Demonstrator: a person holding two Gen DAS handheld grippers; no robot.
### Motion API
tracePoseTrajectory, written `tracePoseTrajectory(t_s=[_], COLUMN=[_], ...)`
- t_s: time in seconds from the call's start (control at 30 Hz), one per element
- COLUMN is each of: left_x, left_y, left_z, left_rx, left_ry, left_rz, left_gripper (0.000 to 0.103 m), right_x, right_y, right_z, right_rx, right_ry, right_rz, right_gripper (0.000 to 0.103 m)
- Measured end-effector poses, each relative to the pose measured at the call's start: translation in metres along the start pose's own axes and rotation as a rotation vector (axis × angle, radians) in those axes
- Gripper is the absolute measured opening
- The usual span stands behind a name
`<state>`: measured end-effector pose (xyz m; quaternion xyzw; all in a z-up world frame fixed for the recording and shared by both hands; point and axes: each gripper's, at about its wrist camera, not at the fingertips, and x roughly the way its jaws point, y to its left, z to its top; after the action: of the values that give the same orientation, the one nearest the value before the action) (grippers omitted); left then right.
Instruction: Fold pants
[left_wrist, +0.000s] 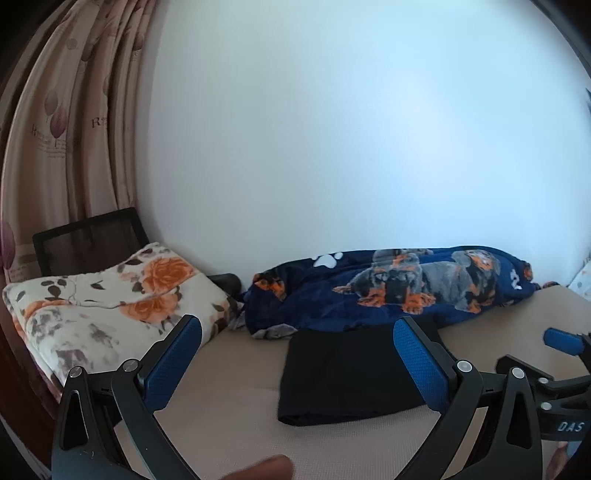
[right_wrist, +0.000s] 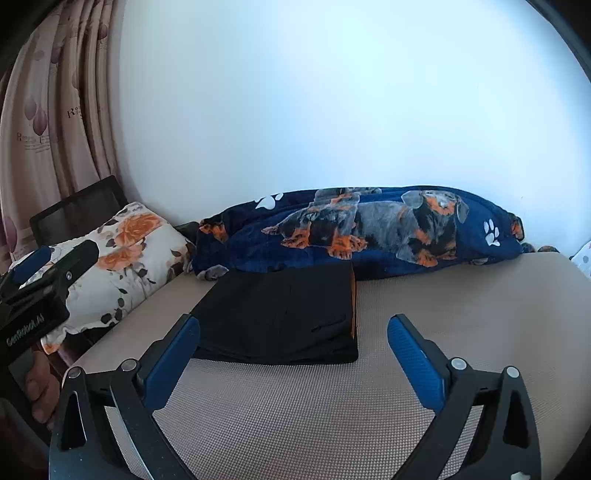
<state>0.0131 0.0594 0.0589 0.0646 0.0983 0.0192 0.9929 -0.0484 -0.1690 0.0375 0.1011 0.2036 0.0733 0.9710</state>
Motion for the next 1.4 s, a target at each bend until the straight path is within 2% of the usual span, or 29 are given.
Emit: tracePoseTrajectory(t_s=[0.1, 0.27, 0.5, 1.4], left_x=[-0.001, -0.002, 0.003, 0.013], left_y=[-0.001, -0.003, -0.007, -0.012], left_z=[0.001, -0.001, -0.008, -0.023], left_rx=[-0.021, -0.04, -0.041, -0.031], left_ry=[0.028, 0.053, 0.077, 0.126], left_rz=[-0.057, -0.089, -0.085, -0.091], left_gripper=[0.103, 0.103, 0.103, 0.103], right_x=[-0.002, -0.004, -0.007, 0.004], right_y=[0.0, 0.001, 0.001, 0.002], right_z=[0.0, -0.001, -0.003, -0.014], right_rx=[-0.002, 0.0, 0.0, 0.002], right_ry=[0.0, 0.002, 0.0, 0.038], right_rz=[0.001, -0.004, -0.03, -0.022], right_gripper=[0.101, 0.101, 0.101, 0.102])
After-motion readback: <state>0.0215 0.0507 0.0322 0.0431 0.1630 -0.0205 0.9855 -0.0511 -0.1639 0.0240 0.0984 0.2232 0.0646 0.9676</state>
